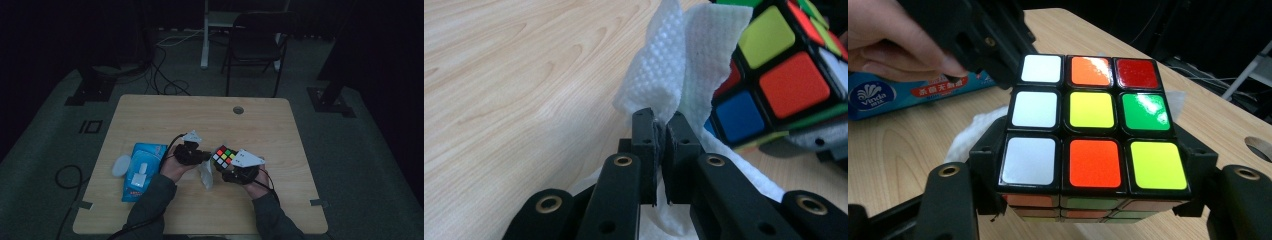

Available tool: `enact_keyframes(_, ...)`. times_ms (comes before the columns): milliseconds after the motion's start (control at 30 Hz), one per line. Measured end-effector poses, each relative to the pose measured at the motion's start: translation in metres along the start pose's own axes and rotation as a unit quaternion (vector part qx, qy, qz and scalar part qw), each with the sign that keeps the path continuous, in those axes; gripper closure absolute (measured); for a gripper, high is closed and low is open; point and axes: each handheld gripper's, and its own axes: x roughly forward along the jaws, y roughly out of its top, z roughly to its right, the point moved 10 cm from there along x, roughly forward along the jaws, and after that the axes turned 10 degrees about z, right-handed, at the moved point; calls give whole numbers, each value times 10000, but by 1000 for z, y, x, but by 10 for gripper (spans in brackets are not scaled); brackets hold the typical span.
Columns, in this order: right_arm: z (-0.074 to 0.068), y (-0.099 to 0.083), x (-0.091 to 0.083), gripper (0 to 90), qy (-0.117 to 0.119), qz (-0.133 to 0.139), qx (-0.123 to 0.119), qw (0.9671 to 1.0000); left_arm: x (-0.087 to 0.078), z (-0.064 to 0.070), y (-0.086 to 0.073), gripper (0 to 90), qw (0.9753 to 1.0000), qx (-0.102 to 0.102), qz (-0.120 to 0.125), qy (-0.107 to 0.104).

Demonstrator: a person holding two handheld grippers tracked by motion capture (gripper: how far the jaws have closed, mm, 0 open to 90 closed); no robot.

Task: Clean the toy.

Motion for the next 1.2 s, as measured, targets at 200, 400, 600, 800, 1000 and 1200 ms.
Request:
enact_keyframes(200,2,-1,0,338,9,-30,120,9999,-6,4,-2,865,9998,44,139,119)
enact_keyframes(400,4,-2,1,338,-64,-59,112,9999,-13,9,-5,866,9996,58,250,72)
enact_keyframes(600,6,-4,2,338,-126,-108,151,9997,-18,16,-6,868,9994,100,320,-9)
enact_keyframes(800,8,-6,2,338,-159,-159,173,9996,-19,28,-1,868,9988,262,387,-158)
enact_keyframes(1000,7,-7,3,338,-142,-185,213,9995,-22,37,6,870,9976,401,480,-290)
enact_keyframes(1200,7,-9,3,338,-112,-240,249,9993,-27,42,14,869,9962,423,647,-401)
